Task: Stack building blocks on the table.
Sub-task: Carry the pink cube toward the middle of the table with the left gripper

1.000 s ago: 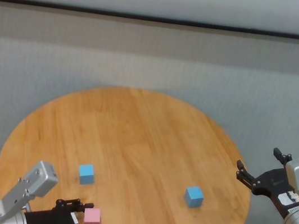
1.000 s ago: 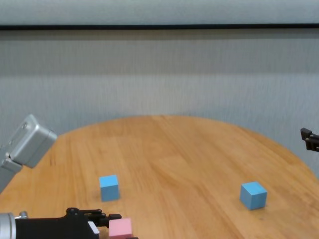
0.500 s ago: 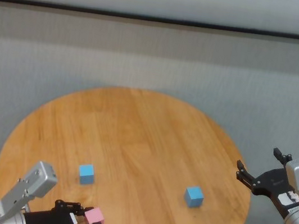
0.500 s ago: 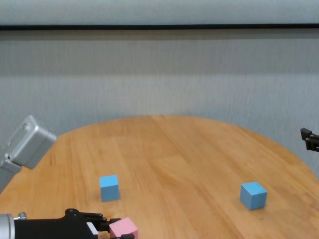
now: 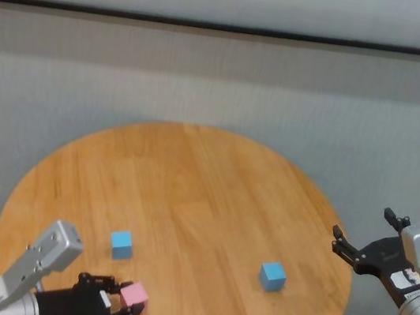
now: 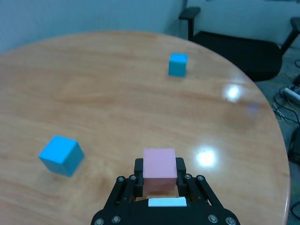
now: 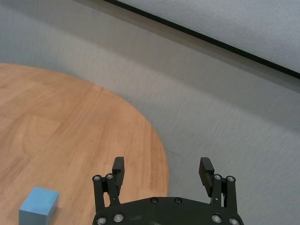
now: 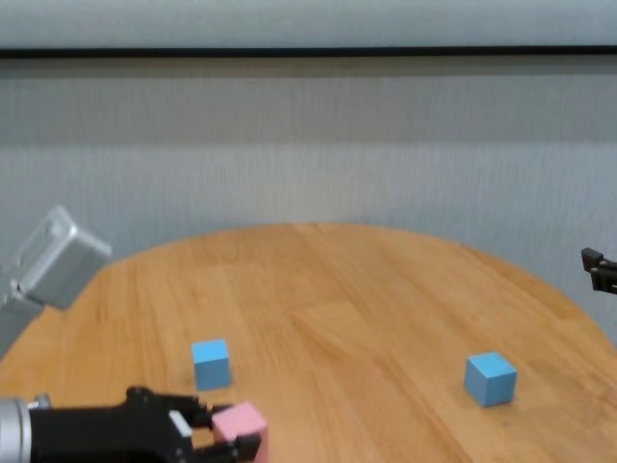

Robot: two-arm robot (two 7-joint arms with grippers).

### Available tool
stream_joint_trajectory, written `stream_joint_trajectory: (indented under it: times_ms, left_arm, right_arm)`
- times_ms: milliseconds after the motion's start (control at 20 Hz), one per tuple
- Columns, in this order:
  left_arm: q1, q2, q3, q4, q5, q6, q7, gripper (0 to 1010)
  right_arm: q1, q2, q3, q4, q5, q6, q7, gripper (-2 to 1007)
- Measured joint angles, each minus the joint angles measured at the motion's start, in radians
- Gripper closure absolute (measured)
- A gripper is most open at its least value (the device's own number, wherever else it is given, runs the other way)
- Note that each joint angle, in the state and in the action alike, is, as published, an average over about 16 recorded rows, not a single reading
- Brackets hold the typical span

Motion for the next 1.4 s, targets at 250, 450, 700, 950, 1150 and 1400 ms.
stream_joint_trajectory:
  times_ms: [250, 450, 700, 950, 1150, 1400]
  left_arm:
    - [-0.005, -0.01, -0.025, -0.045, -0.005, 0.022, 0.04, 609]
    - [-0.016, -0.025, -0.045, -0.082, -0.009, 0.045, 0.075, 609]
    - [-0.04, -0.05, -0.058, -0.115, -0.003, 0.072, 0.112, 609]
    - [-0.066, -0.077, -0.048, -0.128, 0.02, 0.097, 0.134, 609]
    - [-0.088, -0.101, -0.03, -0.12, 0.046, 0.119, 0.147, 609]
    - [-0.115, -0.136, -0.008, -0.091, 0.073, 0.144, 0.154, 609]
  right_arm:
    - [0.0, 0.0, 0.0, 0.0, 0.0, 0.0, 0.0, 1]
    - [0.0, 0.0, 0.0, 0.0, 0.0, 0.0, 0.0, 1]
    - [0.0, 0.0, 0.0, 0.0, 0.0, 0.0, 0.0, 1]
    - [0.0, 0.0, 0.0, 0.0, 0.0, 0.0, 0.0, 1]
    - [0.0, 0.0, 0.0, 0.0, 0.0, 0.0, 0.0, 0]
    - [0.0, 0.0, 0.0, 0.0, 0.0, 0.0, 0.0, 1]
